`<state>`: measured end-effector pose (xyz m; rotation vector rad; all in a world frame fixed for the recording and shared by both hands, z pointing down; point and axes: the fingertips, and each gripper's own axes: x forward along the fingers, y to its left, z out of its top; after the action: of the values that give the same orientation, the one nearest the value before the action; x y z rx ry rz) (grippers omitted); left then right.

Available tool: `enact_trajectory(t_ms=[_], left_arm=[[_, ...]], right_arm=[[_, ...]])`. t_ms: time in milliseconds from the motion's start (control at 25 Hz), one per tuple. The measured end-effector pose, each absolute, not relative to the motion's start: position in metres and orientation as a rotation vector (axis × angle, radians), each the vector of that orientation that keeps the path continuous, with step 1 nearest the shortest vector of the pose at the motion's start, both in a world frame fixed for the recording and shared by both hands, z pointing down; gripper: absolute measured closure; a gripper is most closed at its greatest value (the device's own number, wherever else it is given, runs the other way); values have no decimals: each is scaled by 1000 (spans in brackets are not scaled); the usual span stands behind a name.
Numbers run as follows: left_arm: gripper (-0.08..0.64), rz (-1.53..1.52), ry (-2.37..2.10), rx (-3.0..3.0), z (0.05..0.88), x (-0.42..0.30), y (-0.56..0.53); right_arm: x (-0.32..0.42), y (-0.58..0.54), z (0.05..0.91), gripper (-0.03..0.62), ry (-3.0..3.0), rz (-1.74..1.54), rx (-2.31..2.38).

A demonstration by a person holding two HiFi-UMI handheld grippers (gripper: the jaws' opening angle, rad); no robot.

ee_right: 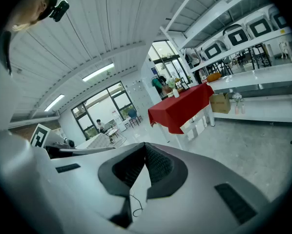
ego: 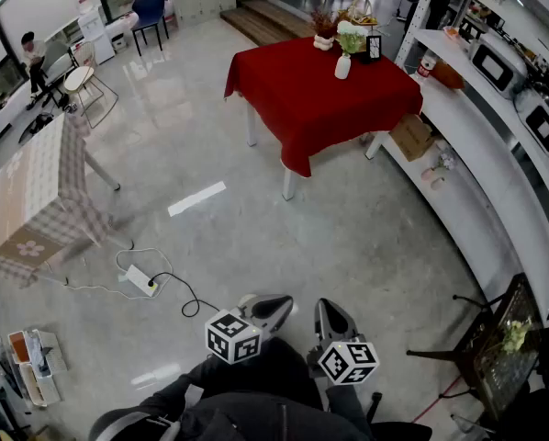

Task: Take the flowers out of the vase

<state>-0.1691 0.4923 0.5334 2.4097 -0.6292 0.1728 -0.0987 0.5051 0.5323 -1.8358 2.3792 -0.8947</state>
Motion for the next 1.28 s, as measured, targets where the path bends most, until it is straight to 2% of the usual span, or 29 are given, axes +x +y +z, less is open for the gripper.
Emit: enact_trajectory(t_ms=[160,720,1280], left_arm=[[554,167,-678,2422,528,-183,482],[554,69,-781,2582,487,-155,480],[554,64,-767,2548,498,-121,448]], right_arm=[[-112,503,522,581,2383,-859,-1831],[-105,497,490,581,2411,-680,-1773],[-72,460,500,580,2365,-708,-1823]])
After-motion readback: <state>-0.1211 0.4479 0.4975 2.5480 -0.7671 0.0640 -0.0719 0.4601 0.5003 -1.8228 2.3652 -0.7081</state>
